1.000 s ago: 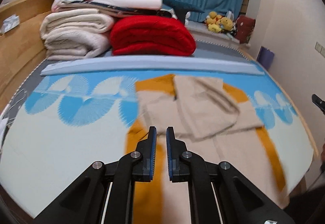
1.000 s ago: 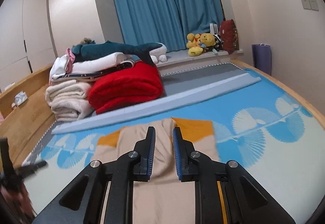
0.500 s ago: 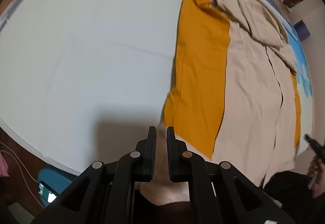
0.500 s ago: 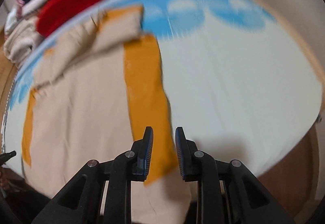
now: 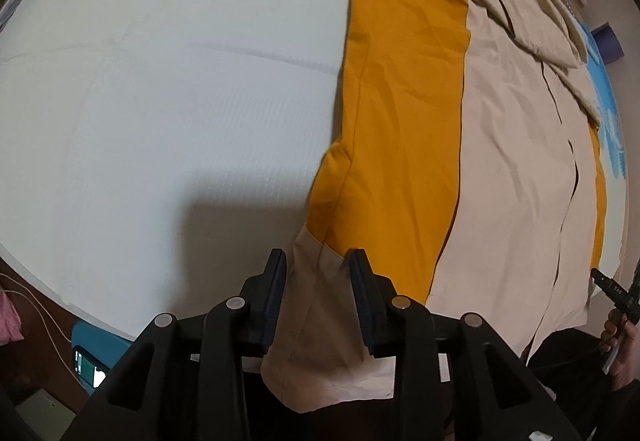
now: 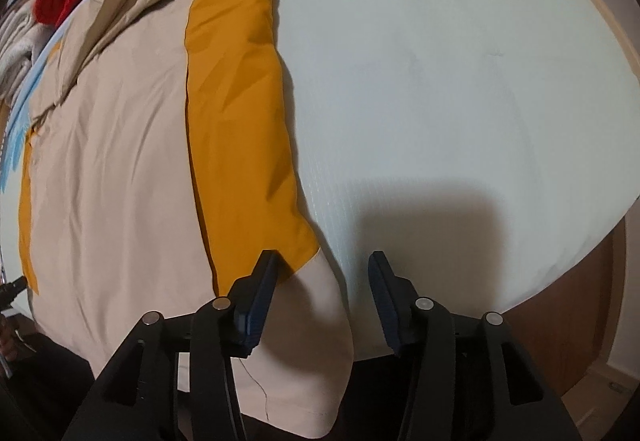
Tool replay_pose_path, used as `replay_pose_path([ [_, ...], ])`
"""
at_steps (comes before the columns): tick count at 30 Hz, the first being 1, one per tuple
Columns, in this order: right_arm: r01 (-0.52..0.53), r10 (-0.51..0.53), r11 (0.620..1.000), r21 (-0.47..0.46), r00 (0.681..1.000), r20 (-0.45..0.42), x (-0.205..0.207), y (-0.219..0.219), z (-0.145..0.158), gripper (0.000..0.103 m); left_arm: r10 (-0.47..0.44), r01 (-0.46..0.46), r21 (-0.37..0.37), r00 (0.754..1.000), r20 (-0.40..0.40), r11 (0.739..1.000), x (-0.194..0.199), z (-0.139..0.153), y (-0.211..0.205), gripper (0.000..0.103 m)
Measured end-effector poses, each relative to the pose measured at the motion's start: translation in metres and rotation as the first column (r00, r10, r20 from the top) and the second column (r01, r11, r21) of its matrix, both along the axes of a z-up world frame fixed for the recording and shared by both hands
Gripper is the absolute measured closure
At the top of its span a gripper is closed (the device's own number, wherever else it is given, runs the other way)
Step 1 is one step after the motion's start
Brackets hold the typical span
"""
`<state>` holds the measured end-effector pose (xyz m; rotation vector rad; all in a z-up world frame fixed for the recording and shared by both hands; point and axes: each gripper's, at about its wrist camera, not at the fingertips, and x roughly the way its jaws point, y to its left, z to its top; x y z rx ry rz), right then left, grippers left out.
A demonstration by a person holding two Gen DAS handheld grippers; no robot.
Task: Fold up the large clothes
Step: 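Grasp the hem with the left gripper while the right gripper grasps the hem beside it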
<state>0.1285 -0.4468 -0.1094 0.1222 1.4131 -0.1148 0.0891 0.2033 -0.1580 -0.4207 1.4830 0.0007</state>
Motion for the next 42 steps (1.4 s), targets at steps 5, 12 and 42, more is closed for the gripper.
replay_pose_path([
  [5,-0.022,0.022,1.000,-0.020,1.000,-0.021,-0.005,-0.001,-0.003,0.049,-0.028,0.028,0.029,1.000,-0.013,0.999,0.002,-0.004,-0.008,0.073],
  [12,-0.048,0.047,0.998,-0.035,0.998,-0.032,-0.004,0.003,-0.002,0.049,-0.032,0.033,0.043,0.999,-0.023,0.999,0.001,-0.008,-0.011,0.072],
  [42,-0.152,0.152,0.988,-0.031,0.988,0.009,-0.018,0.025,0.022,0.098,-0.229,0.202,0.239,0.969,0.093,0.950,-0.002,0.030,-0.104,0.097],
])
